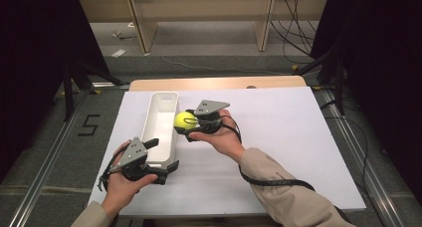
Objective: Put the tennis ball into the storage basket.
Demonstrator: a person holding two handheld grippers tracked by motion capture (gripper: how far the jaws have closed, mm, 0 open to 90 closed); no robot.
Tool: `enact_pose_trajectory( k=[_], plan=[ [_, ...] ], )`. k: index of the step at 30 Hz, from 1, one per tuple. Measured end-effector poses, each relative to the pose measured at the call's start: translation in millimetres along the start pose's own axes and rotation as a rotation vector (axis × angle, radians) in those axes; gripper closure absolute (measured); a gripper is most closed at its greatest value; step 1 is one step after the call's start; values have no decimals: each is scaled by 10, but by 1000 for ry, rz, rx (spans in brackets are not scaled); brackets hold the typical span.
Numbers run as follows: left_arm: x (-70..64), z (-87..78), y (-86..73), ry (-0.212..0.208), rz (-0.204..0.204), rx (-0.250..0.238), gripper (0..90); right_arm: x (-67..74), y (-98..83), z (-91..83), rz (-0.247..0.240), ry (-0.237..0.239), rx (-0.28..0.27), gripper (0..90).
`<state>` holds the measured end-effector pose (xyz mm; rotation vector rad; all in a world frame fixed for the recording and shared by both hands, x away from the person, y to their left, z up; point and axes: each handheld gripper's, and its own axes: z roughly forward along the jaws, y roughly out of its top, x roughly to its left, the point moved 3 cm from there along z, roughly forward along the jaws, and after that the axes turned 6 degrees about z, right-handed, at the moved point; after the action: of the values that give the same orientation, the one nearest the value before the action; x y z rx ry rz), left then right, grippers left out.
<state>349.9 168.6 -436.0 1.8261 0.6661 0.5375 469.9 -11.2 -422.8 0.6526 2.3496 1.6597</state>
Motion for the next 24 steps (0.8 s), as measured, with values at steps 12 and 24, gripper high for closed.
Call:
enact_pose_trajectory(
  k=[12,24],
  plan=[
    [1,1,1,-1,3,0,0,30,42,49,0,7,-5,277],
    [0,-2,6,-1,2,-6,0,46,63,89,0,13,-2,277]
  ],
)
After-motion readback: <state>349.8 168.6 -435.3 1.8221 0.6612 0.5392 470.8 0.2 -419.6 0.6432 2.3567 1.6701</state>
